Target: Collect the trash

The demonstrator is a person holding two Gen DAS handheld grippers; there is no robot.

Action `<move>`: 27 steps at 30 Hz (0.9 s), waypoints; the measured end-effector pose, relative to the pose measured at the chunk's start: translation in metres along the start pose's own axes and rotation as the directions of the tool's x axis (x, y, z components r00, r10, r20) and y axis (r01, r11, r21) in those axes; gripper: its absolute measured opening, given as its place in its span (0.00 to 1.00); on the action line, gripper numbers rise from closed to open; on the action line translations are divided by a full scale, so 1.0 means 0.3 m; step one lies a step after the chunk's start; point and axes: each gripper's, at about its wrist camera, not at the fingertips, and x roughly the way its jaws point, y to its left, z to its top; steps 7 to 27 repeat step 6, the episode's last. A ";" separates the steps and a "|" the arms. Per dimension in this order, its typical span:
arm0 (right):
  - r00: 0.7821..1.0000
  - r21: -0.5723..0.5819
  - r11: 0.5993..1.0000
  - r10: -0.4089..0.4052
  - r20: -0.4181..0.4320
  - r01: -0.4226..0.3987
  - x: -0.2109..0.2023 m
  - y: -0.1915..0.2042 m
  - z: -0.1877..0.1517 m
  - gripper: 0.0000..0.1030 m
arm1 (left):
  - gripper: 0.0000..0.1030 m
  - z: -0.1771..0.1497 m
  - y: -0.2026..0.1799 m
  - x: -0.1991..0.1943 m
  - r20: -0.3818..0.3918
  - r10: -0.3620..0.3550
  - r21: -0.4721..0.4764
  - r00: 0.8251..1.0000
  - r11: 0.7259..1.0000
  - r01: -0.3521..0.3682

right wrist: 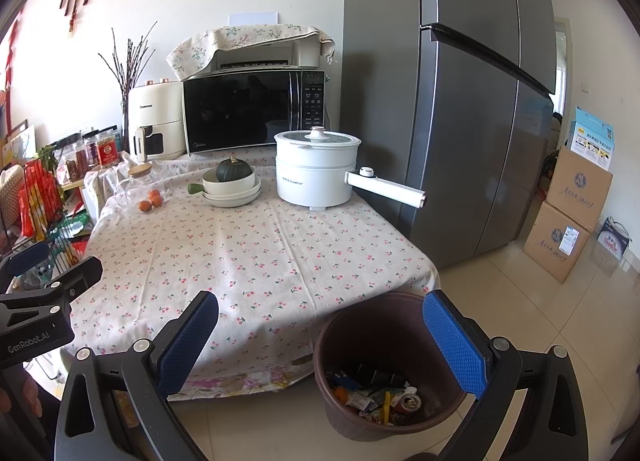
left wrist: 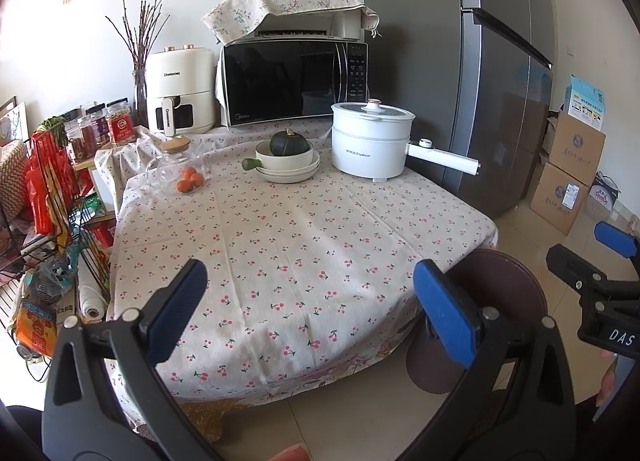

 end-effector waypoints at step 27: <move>0.999 -0.013 1.000 0.011 -0.037 -0.011 0.031 0.025 -0.027 1.00 | 1.00 0.013 0.017 0.027 -0.032 -0.021 0.009 0.999 1.000 0.021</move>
